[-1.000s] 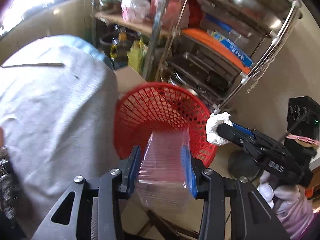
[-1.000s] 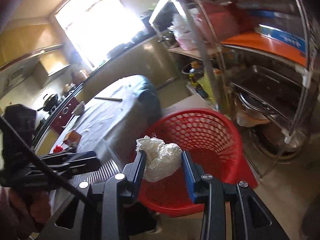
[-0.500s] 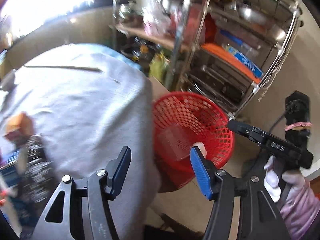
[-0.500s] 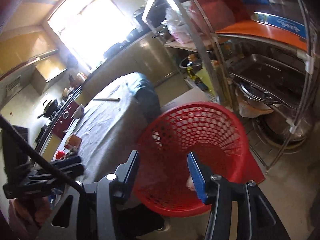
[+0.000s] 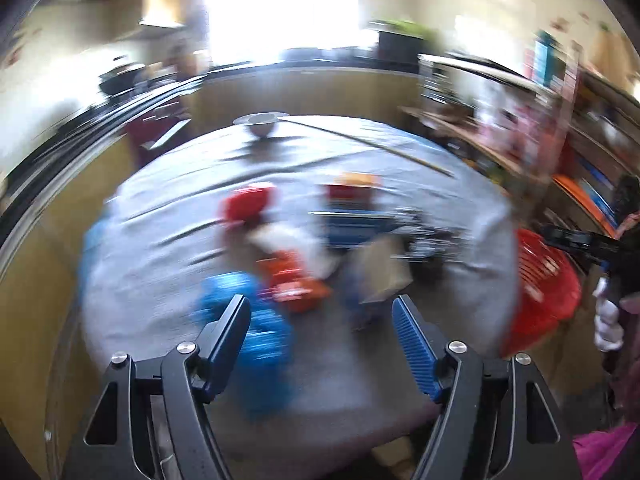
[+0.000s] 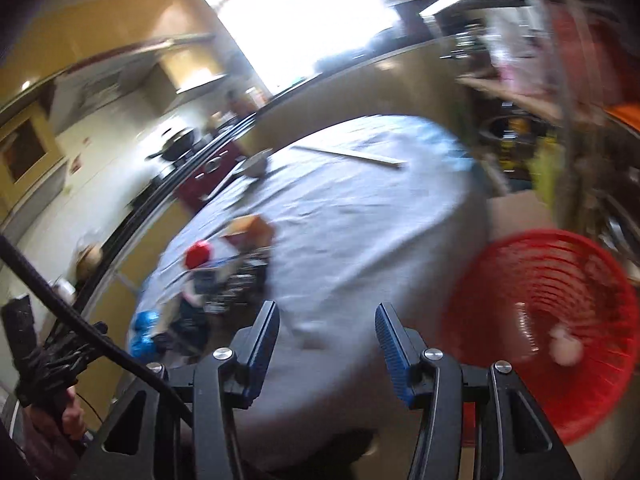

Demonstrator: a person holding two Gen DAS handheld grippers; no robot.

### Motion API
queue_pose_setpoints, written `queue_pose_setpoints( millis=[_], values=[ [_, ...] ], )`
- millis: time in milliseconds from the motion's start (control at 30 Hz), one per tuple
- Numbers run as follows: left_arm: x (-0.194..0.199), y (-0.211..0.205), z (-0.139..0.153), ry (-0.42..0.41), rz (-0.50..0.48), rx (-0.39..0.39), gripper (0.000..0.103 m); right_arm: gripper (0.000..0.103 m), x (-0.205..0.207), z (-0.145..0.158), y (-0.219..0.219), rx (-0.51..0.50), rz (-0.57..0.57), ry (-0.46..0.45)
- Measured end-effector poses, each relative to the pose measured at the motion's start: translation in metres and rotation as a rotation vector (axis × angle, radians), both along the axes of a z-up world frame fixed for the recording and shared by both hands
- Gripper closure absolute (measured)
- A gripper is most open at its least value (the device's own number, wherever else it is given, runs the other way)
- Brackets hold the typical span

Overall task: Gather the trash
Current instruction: 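Bring both tools back over the table, then grasp the blue plastic bag with the left tool while the right grasps the white carton piece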

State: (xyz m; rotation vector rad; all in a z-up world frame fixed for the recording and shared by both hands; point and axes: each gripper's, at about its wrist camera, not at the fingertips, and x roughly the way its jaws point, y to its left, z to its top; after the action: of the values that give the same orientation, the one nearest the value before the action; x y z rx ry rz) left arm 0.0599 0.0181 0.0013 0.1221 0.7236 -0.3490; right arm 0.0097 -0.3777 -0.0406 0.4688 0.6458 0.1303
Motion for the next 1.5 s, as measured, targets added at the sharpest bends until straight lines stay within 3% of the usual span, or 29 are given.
queue_pose_setpoints(
  millis=[67, 200, 333, 567, 733, 933, 1100, 1267, 1400, 1467, 1500],
  values=[
    [0.009, 0.03, -0.004, 0.008, 0.083, -0.023, 0.028, 0.048, 0.018, 0.006, 0.025, 0.017, 0.06, -0.002],
    [0.025, 0.064, -0.013, 0.03, 0.141, -0.096, 0.028, 0.048, 0.041, 0.011, 0.066, 0.028, 0.13, 0.014],
    [0.031, 0.07, -0.028, 0.063, 0.121, -0.117, 0.027, 0.048, 0.052, 0.01, 0.1, 0.049, 0.215, 0.062],
    [0.052, 0.066, -0.048, 0.159, 0.06, -0.239, 0.026, 0.048, 0.081, 0.001, 0.16, 0.03, 0.337, 0.17],
    [0.075, 0.066, -0.059, 0.199, 0.068, -0.25, 0.025, 0.048, 0.106, 0.0, 0.189, -0.002, 0.336, 0.236],
    [0.101, 0.071, -0.072, 0.296, 0.08, -0.285, 0.025, 0.047, 0.133, -0.006, 0.222, -0.109, 0.305, 0.329],
    [0.108, 0.067, -0.075, 0.328, 0.061, -0.269, 0.025, 0.046, 0.146, -0.015, 0.239, -0.156, 0.306, 0.403],
    [0.11, 0.068, -0.084, 0.413, 0.067, -0.286, 0.025, 0.046, 0.156, -0.013, 0.254, -0.259, 0.306, 0.464],
    [0.103, 0.057, -0.088, 0.466, 0.054, -0.257, 0.025, 0.046, 0.153, -0.013, 0.253, -0.304, 0.286, 0.472],
    [0.101, 0.053, -0.088, 0.48, 0.056, -0.246, 0.025, 0.048, 0.149, -0.013, 0.245, -0.294, 0.271, 0.46],
    [0.1, 0.052, -0.088, 0.482, 0.062, -0.241, 0.025, 0.058, 0.145, -0.014, 0.239, -0.275, 0.261, 0.447]
  ],
)
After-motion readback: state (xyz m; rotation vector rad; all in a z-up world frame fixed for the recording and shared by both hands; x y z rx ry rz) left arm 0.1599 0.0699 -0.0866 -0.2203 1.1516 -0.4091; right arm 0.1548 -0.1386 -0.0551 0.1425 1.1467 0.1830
